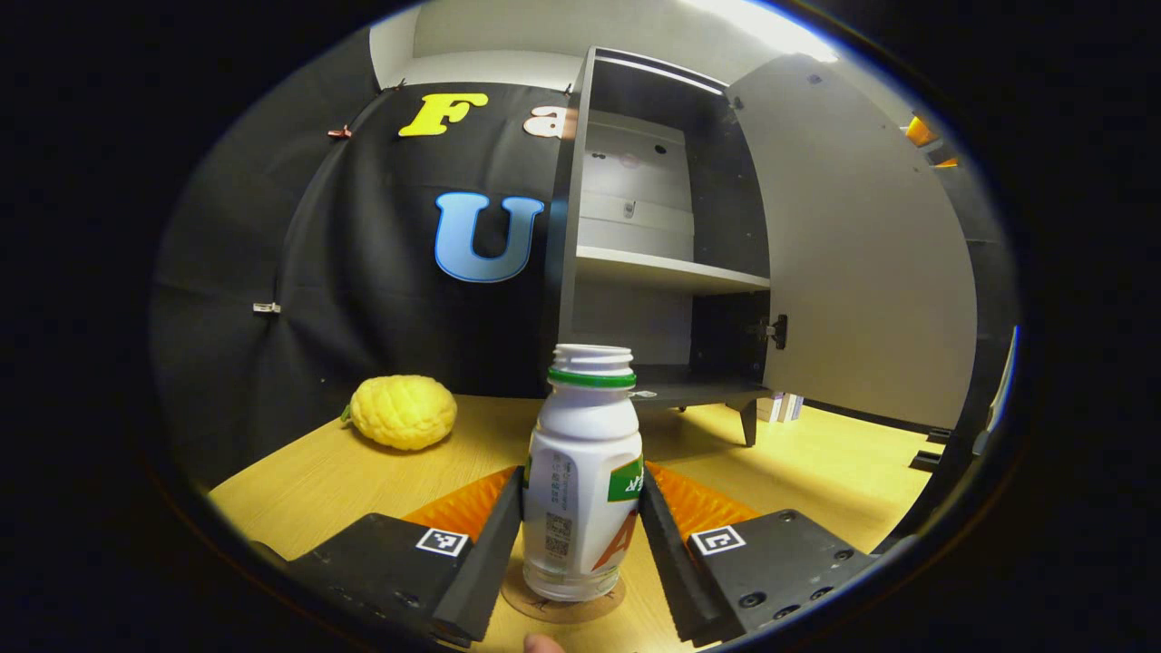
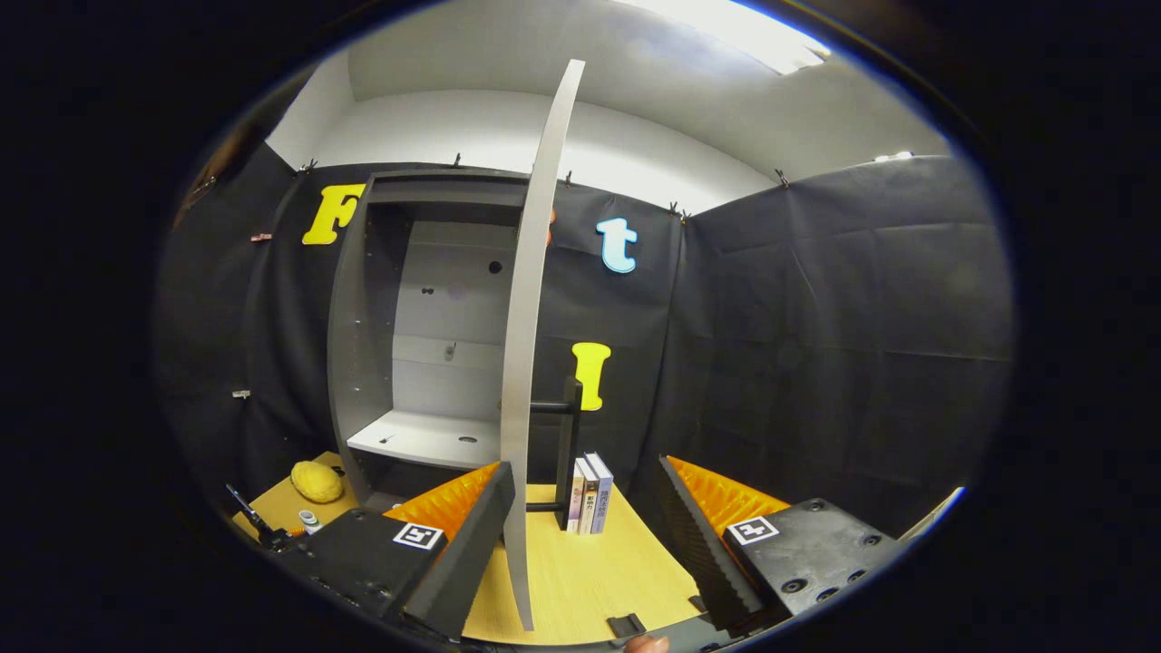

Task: Open the cabinet door with the right hand, grasp the bottle in the cabinet with the left hand and place it on the coaster, then close the cabinet door with the right hand.

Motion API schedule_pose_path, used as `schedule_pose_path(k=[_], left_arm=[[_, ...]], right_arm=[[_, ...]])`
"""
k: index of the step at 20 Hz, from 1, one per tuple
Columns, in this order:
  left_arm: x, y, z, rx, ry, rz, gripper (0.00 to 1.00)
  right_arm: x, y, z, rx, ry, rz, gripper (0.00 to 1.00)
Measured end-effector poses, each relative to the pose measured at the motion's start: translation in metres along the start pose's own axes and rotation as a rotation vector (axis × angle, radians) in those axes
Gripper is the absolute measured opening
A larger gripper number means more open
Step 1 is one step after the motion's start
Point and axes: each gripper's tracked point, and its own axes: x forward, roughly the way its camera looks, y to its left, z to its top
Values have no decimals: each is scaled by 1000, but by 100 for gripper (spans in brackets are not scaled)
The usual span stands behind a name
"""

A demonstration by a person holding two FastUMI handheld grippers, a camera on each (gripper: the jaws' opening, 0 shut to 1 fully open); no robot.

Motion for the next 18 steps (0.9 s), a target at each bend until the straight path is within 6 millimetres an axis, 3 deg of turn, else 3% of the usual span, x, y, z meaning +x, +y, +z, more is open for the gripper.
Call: schedule_pose_path(k=[7,9,10,12,18], left_arm=[[0,0,-9,5,18,12,75],[-2,-4,-10,-8,34,5,80],[-3,-7,-12,-12,43,-3,90],[-9,-10,-13,-7,56,-9,96],[-40,-9,-17,31,100,26,96]], right_arm=[[0,-6,2,25,8,-8,97],[-1,-6,1,21,7,-7,97],[-2,-6,-1,22,7,-5,97],[-3,-4,-2,25,6,0,97],[-3,1,-3,42,-6,17,98]])
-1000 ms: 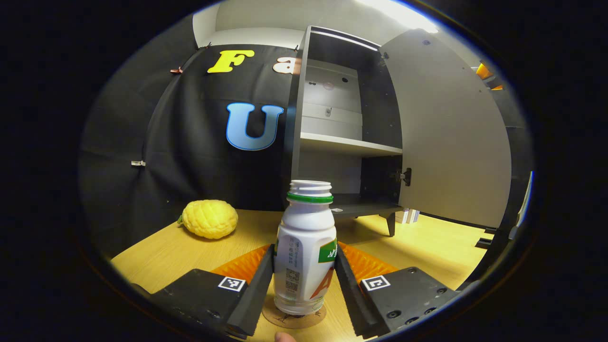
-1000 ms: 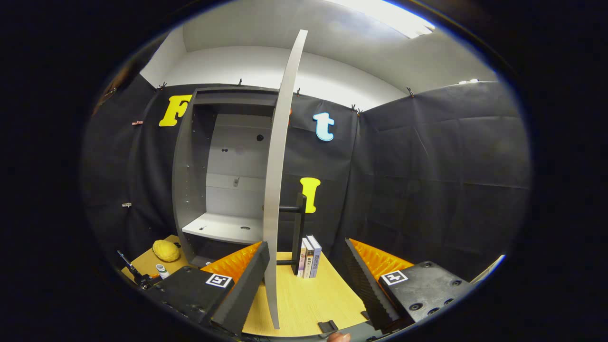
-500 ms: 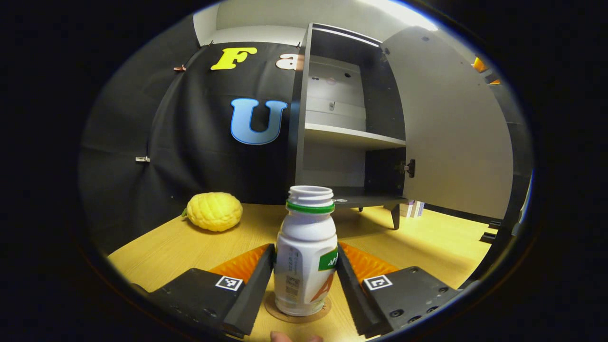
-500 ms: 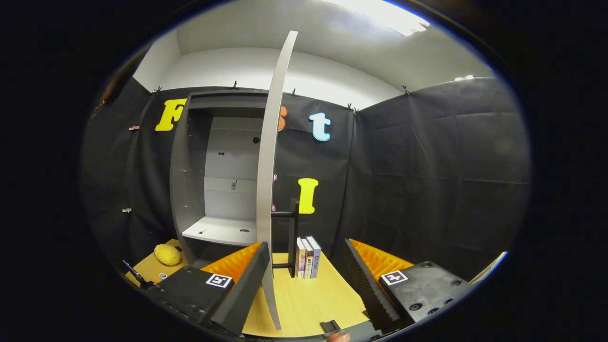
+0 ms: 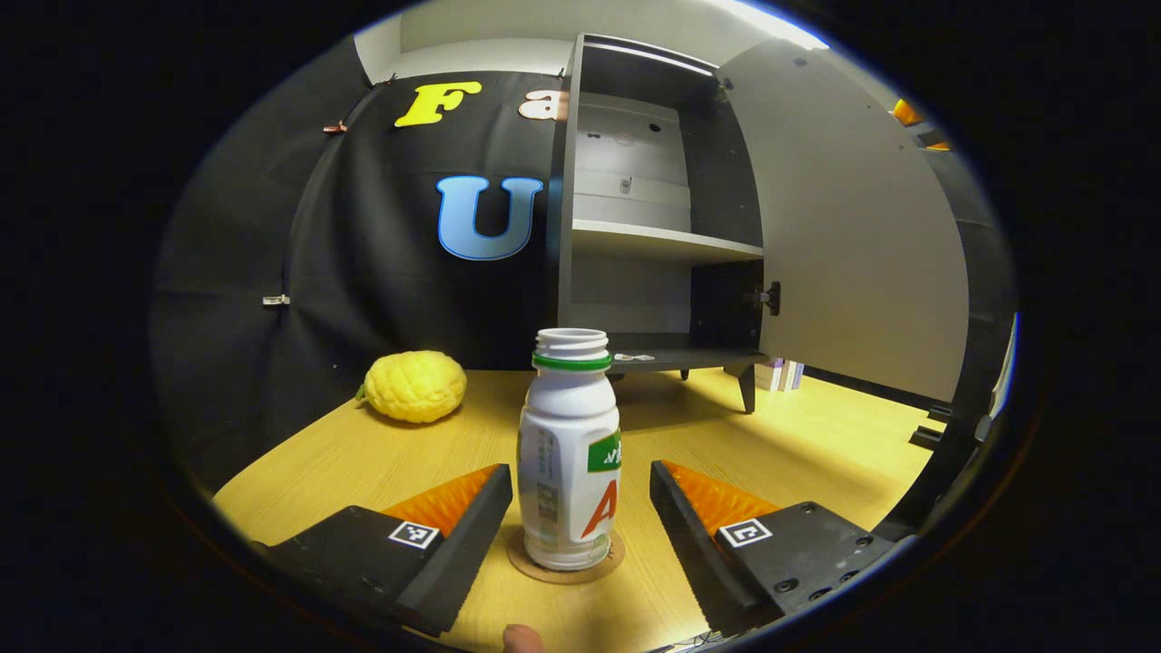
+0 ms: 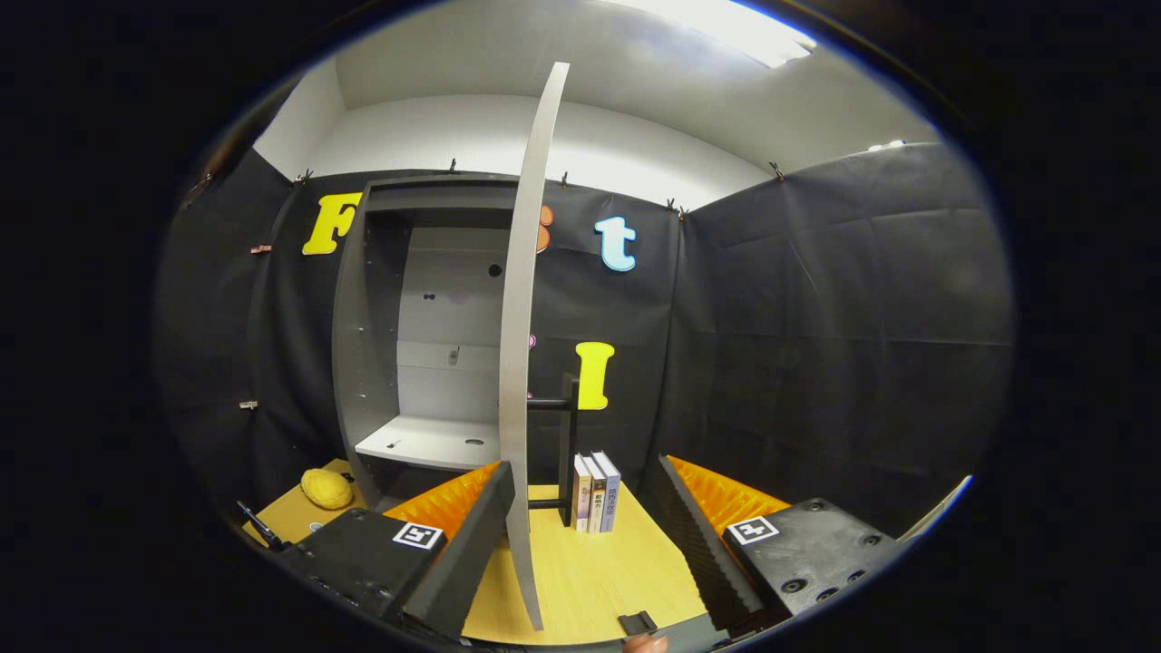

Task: Open the cabinet door with the right hand, grasp the bottle in the cabinet with the left hand and place it on the coaster, then close the cabinet door with the right hand.

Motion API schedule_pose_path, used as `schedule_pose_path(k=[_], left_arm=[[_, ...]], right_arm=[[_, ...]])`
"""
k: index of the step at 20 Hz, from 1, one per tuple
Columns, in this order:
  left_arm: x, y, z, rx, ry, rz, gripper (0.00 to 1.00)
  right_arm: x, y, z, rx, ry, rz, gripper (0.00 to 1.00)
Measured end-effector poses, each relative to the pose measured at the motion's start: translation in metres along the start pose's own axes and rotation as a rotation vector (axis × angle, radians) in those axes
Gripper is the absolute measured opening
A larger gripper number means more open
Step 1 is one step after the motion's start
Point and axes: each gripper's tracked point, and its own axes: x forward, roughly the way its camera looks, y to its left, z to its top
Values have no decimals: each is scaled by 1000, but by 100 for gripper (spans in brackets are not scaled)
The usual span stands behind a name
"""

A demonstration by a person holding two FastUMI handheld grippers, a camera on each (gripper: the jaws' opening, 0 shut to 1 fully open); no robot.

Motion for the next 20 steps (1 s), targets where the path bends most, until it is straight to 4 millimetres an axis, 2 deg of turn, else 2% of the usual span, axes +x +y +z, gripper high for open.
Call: schedule_pose_path(k=[3,6,11,12,15,16,20], left_arm=[[-24,2,21,-21,2,29,96],[-47,13,65,-52,-26,89,96],[-73,27,175,-57,-139,135,95],[-76,31,194,-56,-149,148,95],[-86,33,251,-73,-184,168,95],[-86,32,265,-75,-183,169,95],[-94,26,295,-86,-141,153,95]], right_arm=[[3,5,2,8,-17,12,98],[4,5,2,8,-35,13,97],[0,4,15,20,-89,21,98],[-1,2,14,26,-89,15,94],[2,-9,16,45,-97,-1,97],[6,-14,18,57,-98,-6,97],[9,-12,16,83,-79,48,97]])
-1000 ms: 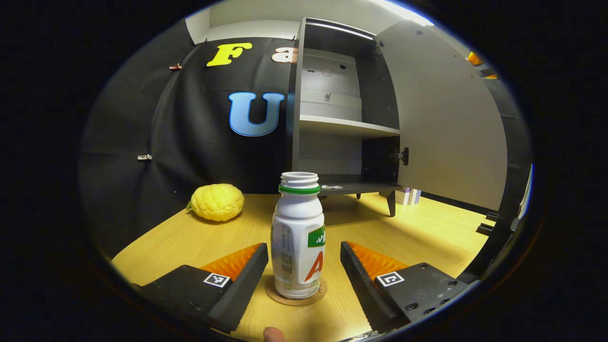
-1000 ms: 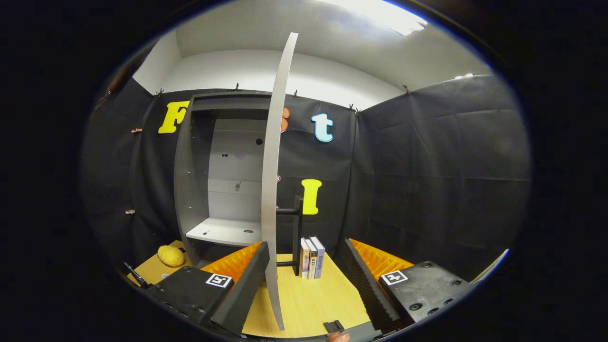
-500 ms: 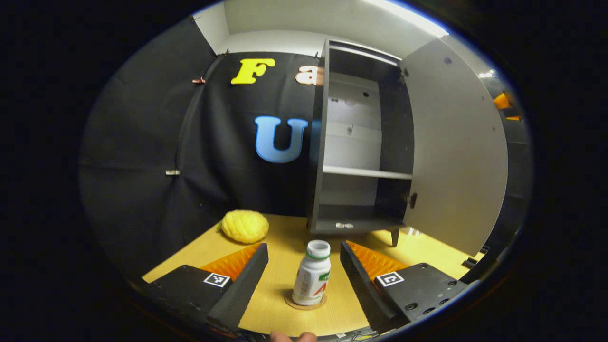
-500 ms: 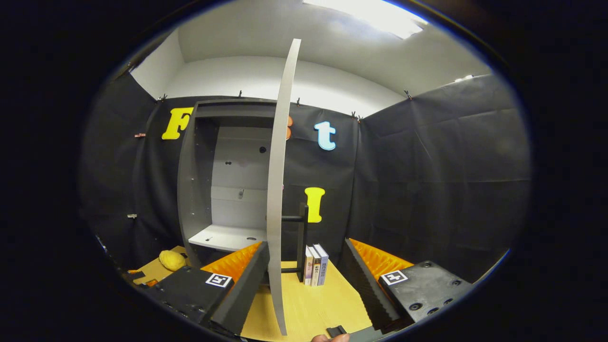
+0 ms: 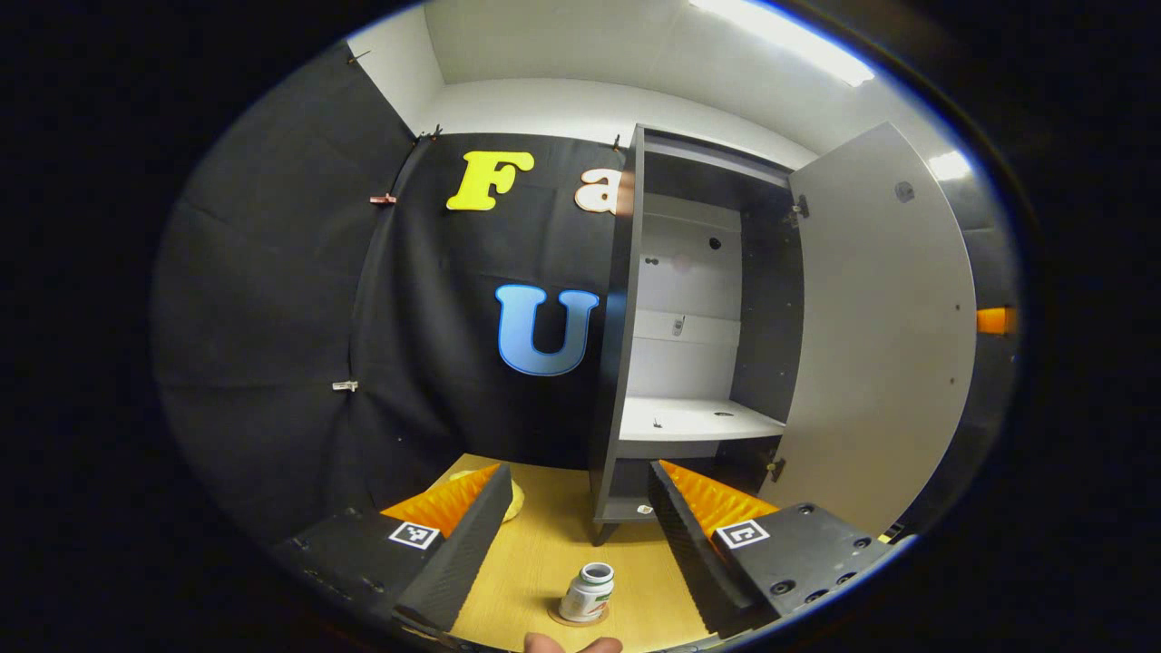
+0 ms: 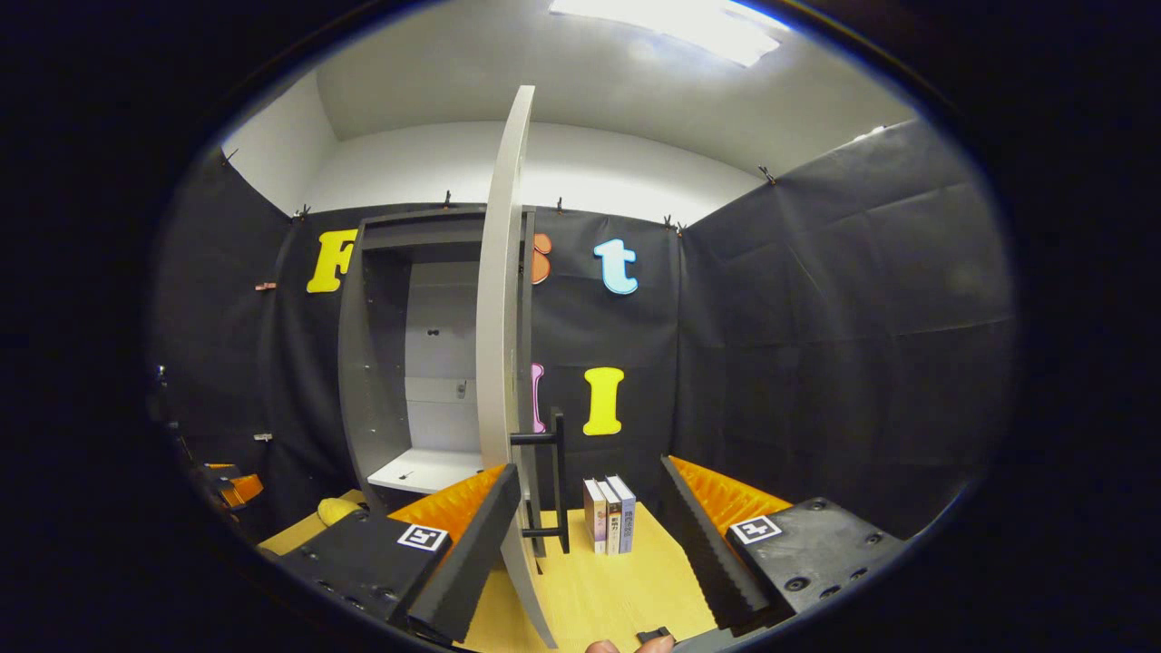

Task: Open the cabinet door with the right hand, grasp the bottle in the cabinet with the left hand and place it on the coaster, then close the cabinet door with the right hand.

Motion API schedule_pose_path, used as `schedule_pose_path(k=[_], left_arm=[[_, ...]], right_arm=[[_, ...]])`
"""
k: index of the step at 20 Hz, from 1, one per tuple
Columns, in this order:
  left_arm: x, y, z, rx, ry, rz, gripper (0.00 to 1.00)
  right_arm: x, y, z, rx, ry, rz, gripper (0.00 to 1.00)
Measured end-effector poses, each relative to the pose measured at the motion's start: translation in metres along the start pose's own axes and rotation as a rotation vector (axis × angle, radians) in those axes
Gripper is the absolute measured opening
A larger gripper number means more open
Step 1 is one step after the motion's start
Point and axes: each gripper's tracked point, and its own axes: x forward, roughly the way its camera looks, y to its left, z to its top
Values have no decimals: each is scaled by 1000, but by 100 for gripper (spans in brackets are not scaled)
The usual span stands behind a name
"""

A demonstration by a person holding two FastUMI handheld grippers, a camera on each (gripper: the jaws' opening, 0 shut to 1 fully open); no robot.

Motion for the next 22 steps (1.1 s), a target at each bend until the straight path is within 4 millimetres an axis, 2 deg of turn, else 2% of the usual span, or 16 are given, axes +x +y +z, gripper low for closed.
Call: schedule_pose_path(k=[3,5,7,9,10,11,16,20,22], left_arm=[[-5,-3,13,24,-5,-8,95],[-5,-2,11,38,-1,-13,95],[-4,1,7,26,8,-11,95],[-5,5,4,7,17,-7,95],[-5,6,3,-2,18,-10,92],[-5,7,3,-12,16,-15,95],[-3,21,5,-17,7,2,95],[-2,28,12,-2,-13,9,92],[-2,31,13,2,-18,13,95]], right_arm=[[4,-17,6,43,-11,-49,98],[10,-24,-2,66,19,-66,98],[13,-8,-11,84,53,-31,98],[14,-6,-8,66,36,-22,96],[13,-2,-9,68,39,-25,96],[12,2,-9,73,41,-13,97],[5,63,-14,109,61,118,98],[10,123,-19,126,63,236,98],[14,148,-22,143,61,278,98]])
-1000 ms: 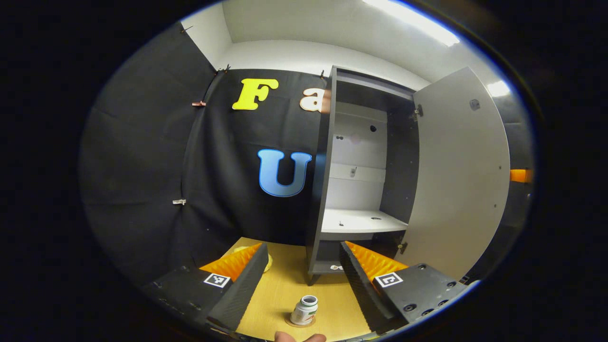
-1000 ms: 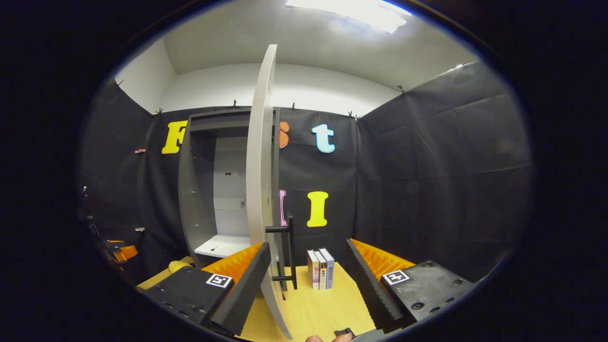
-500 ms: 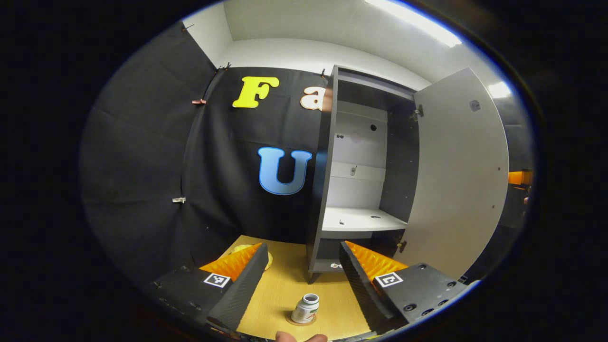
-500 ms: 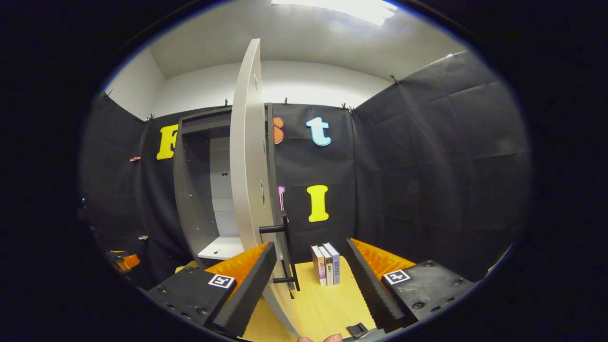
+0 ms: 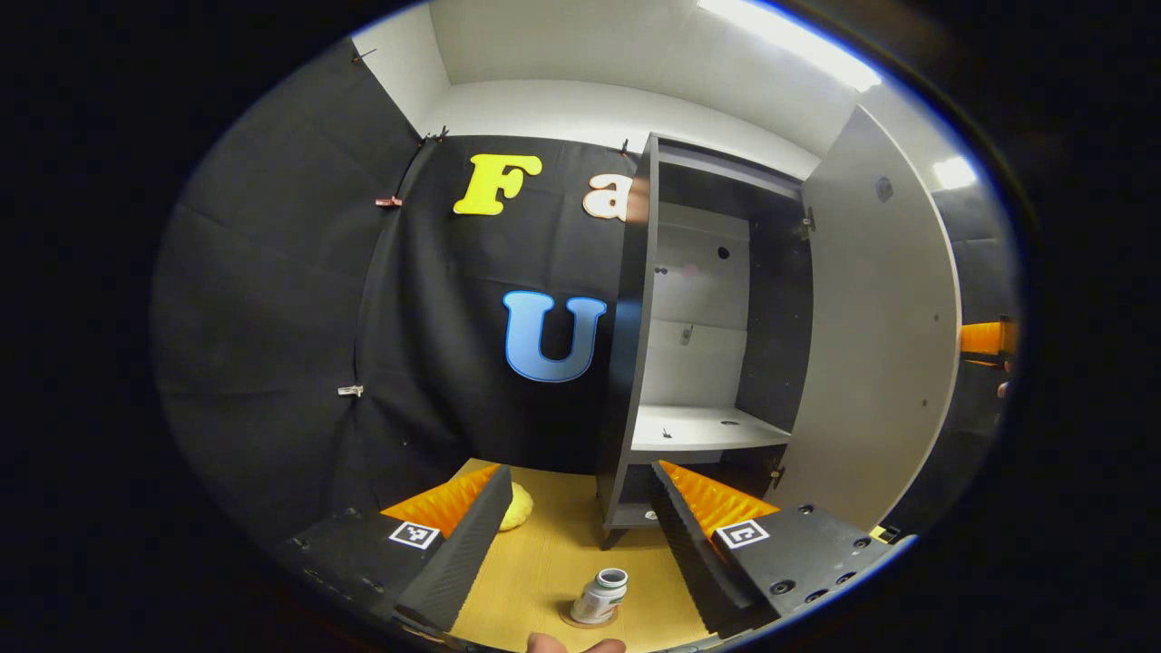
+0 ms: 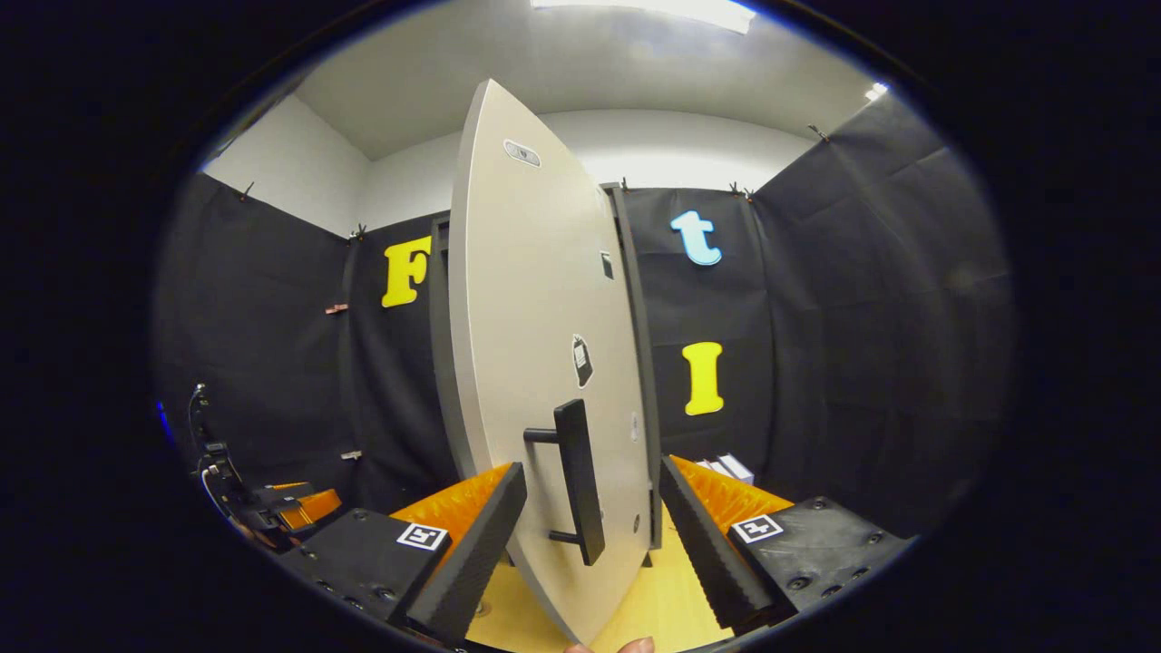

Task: Open the cabinet door with the right hand, grasp the bottle in the cabinet with the left hand and place it on the coaster, then close the cabinet door with the right hand.

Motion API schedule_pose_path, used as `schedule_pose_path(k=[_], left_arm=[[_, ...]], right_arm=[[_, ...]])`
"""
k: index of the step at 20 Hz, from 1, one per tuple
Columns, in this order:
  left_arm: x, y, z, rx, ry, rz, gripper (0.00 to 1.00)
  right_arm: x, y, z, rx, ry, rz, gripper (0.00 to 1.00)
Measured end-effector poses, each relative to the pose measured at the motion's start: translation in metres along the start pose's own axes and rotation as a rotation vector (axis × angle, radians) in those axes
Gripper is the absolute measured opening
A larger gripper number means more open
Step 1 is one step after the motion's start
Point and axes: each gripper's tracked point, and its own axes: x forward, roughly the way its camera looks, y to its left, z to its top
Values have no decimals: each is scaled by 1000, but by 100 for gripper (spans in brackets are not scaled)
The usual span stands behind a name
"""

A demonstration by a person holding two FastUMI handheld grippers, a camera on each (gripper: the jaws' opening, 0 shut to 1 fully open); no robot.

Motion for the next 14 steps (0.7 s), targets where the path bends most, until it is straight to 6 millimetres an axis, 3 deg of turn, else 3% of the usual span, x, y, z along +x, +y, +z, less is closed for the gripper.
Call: schedule_pose_path(k=[9,14], left_arm=[[1,1,0,32,2,8,95],[6,0,-3,34,12,12,95]], right_arm=[[43,28,-15,90,-1,80,98],[70,56,-25,79,21,149,98]])
